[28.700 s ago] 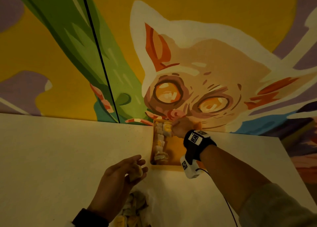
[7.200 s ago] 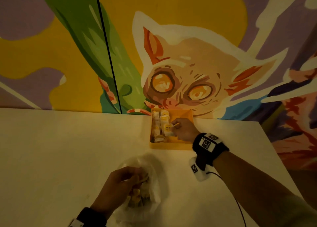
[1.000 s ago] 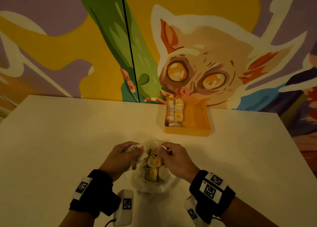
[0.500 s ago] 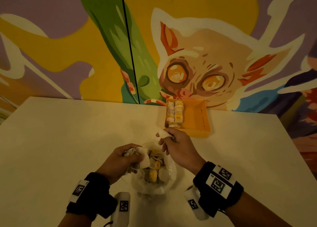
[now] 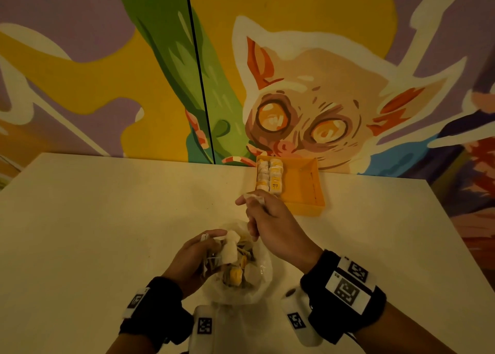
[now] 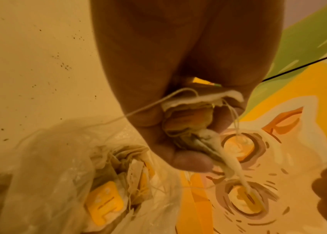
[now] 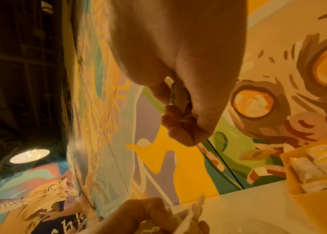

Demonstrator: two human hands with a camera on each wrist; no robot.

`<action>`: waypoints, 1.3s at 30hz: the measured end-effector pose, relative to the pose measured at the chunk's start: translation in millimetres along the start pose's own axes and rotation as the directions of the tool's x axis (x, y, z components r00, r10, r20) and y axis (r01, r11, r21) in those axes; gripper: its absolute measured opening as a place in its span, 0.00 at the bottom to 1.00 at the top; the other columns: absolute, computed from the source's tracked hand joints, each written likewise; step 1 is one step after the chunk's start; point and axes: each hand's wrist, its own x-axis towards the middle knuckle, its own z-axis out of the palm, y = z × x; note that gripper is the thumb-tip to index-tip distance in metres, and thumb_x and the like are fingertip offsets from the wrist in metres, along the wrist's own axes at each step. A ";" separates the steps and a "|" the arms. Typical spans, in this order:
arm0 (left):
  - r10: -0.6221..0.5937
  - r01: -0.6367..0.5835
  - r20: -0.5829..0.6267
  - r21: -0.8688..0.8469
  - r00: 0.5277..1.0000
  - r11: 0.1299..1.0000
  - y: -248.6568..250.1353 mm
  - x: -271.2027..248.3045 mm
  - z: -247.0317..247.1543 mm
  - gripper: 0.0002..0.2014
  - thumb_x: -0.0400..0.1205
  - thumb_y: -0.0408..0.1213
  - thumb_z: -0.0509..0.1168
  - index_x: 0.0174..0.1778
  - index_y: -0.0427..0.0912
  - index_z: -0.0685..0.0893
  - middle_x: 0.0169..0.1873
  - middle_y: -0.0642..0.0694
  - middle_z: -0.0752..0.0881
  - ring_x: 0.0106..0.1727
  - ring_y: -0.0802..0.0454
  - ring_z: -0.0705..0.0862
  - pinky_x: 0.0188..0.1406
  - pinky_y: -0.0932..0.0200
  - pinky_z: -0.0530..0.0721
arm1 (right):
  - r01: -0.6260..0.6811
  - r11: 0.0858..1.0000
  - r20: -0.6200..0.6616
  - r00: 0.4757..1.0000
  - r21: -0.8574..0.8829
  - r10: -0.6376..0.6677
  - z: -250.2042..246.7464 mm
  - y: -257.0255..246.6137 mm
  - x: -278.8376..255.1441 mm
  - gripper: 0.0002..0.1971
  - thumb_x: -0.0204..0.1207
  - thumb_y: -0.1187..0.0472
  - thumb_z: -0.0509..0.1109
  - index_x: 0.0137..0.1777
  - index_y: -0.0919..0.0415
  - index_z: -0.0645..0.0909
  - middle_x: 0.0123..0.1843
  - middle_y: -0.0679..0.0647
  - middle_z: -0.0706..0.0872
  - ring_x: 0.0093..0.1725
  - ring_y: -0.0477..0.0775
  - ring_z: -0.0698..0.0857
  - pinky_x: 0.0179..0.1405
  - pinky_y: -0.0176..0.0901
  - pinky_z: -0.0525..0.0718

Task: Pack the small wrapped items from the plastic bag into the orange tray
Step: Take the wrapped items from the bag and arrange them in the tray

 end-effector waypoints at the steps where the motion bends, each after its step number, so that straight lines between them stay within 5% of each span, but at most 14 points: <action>1: 0.009 -0.009 0.002 0.016 1.000 1.000 0.8 -0.1 2.8 0.13 0.83 0.25 0.57 0.56 0.37 0.85 0.52 0.36 0.85 0.48 0.38 0.85 0.37 0.50 0.88 | -0.022 1.000 0.027 0.999 0.003 0.022 0.4 -1.0 -1.2 0.13 0.88 0.54 0.54 0.51 0.50 0.82 0.32 0.58 0.69 0.30 0.58 0.72 0.32 0.52 0.72; 4: 0.048 -0.050 0.046 0.050 0.998 0.997 7.4 -2.4 10.2 0.11 0.83 0.28 0.60 0.57 0.35 0.85 0.49 0.35 0.86 0.49 0.38 0.86 0.46 0.46 0.85 | -0.096 0.995 0.102 0.990 -0.033 0.099 1.0 -2.2 -4.2 0.15 0.88 0.51 0.54 0.52 0.53 0.82 0.34 0.54 0.72 0.31 0.56 0.76 0.34 0.52 0.76; 8: 0.148 -0.153 0.113 0.031 0.982 0.988 20.6 -6.9 15.6 0.13 0.82 0.29 0.63 0.60 0.30 0.83 0.55 0.27 0.85 0.52 0.32 0.86 0.41 0.47 0.87 | -0.154 0.977 0.158 0.971 -0.148 0.177 1.1 0.6 -4.9 0.14 0.87 0.48 0.54 0.54 0.49 0.81 0.35 0.51 0.79 0.34 0.54 0.81 0.37 0.54 0.80; 12: 0.227 -0.230 0.148 0.008 0.963 0.973 32.0 -13.4 19.3 0.18 0.76 0.37 0.67 0.60 0.33 0.84 0.52 0.28 0.86 0.49 0.34 0.86 0.42 0.48 0.84 | -0.115 0.963 0.181 0.970 -0.242 0.161 -0.6 -5.3 -6.3 0.11 0.85 0.57 0.58 0.63 0.52 0.78 0.37 0.49 0.82 0.34 0.48 0.80 0.37 0.47 0.78; 17: 0.247 -0.254 0.155 0.033 0.957 0.967 35.4 -14.9 22.3 0.19 0.79 0.43 0.65 0.61 0.35 0.84 0.52 0.31 0.87 0.46 0.40 0.86 0.38 0.51 0.82 | -0.059 0.929 0.245 0.957 -0.366 0.158 -0.5 -7.7 -7.4 0.22 0.75 0.59 0.66 0.70 0.51 0.72 0.64 0.54 0.76 0.60 0.52 0.80 0.59 0.54 0.84; 21: 0.278 -0.293 0.152 0.087 0.948 0.952 34.5 -15.2 23.8 0.19 0.72 0.38 0.73 0.58 0.37 0.86 0.49 0.31 0.88 0.46 0.37 0.88 0.42 0.46 0.85 | -0.082 0.956 0.345 0.921 -0.282 0.180 -0.6 -9.6 -10.5 0.29 0.77 0.66 0.67 0.76 0.47 0.64 0.69 0.55 0.70 0.59 0.54 0.82 0.51 0.41 0.85; 25: 0.308 -0.319 0.127 0.077 0.943 0.945 35.3 -14.2 21.5 0.11 0.75 0.26 0.72 0.53 0.33 0.84 0.39 0.35 0.86 0.34 0.45 0.86 0.27 0.57 0.84 | -0.161 0.975 0.326 0.923 -0.151 0.203 -2.7 -13.4 -12.3 0.25 0.79 0.69 0.65 0.71 0.47 0.65 0.59 0.58 0.76 0.42 0.49 0.82 0.39 0.37 0.79; 28: 0.340 -0.349 0.098 0.102 0.935 0.932 37.3 -11.8 18.1 0.09 0.75 0.24 0.72 0.49 0.36 0.86 0.36 0.38 0.86 0.34 0.45 0.86 0.28 0.57 0.84 | -0.193 0.978 0.181 0.962 -0.072 0.204 -3.6 -12.7 -11.0 0.12 0.83 0.62 0.64 0.65 0.51 0.74 0.45 0.52 0.79 0.41 0.53 0.82 0.42 0.49 0.80; 31: 0.362 -0.372 0.096 0.141 0.927 0.917 39.8 -7.7 12.2 0.09 0.73 0.25 0.74 0.44 0.41 0.88 0.36 0.40 0.87 0.37 0.45 0.86 0.33 0.53 0.84 | -0.128 0.976 0.089 0.985 -0.174 0.145 -7.7 -9.0 -7.4 0.06 0.80 0.58 0.70 0.56 0.51 0.83 0.42 0.50 0.85 0.37 0.46 0.84 0.43 0.48 0.86; 36: 0.366 -0.372 0.070 0.212 0.928 0.904 41.0 -2.9 6.4 0.05 0.77 0.28 0.72 0.43 0.42 0.88 0.38 0.41 0.86 0.36 0.44 0.83 0.32 0.52 0.81 | -0.136 0.956 0.177 0.966 -0.259 0.186 -16.9 -10.3 -6.2 0.05 0.76 0.57 0.75 0.51 0.53 0.88 0.39 0.42 0.87 0.33 0.32 0.83 0.32 0.26 0.80; 39: 0.345 -0.347 0.051 0.250 0.937 0.904 42.2 -0.9 3.3 0.05 0.80 0.29 0.68 0.44 0.41 0.88 0.36 0.41 0.85 0.33 0.43 0.79 0.28 0.55 0.76 | -0.152 0.955 0.180 0.963 -0.255 0.202 -21.2 -12.9 -6.4 0.03 0.77 0.57 0.75 0.47 0.52 0.89 0.38 0.42 0.88 0.33 0.32 0.84 0.31 0.25 0.79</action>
